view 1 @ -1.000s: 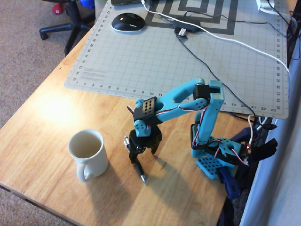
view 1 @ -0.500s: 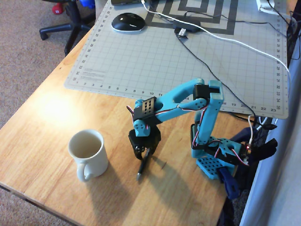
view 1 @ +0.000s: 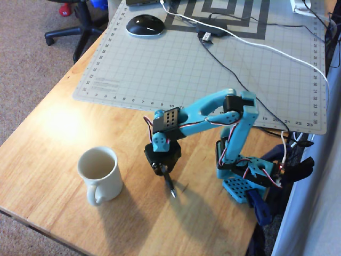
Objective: Grasp a pen and put it in a mug.
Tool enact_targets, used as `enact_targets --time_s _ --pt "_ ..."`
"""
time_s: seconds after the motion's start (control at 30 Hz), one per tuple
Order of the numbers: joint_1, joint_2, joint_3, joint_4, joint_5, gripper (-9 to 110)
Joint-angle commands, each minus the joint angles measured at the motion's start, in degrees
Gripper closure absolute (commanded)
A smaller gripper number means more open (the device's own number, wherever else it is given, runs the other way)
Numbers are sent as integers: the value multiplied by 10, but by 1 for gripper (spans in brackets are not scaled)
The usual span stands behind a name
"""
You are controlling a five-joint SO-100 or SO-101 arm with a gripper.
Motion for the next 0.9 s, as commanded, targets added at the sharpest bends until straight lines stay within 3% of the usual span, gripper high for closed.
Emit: enact_targets --time_s 0.0,0.27,0.47,0.6,0.87 --pt "5 87 -21 -2 -7 99" --pt "7 232 -26 -6 -7 99" --pt "14 319 -15 -83 -31 99" --pt "-1 341 -15 -120 -144 99" --pt "-11 348 -25 -189 -468 99"
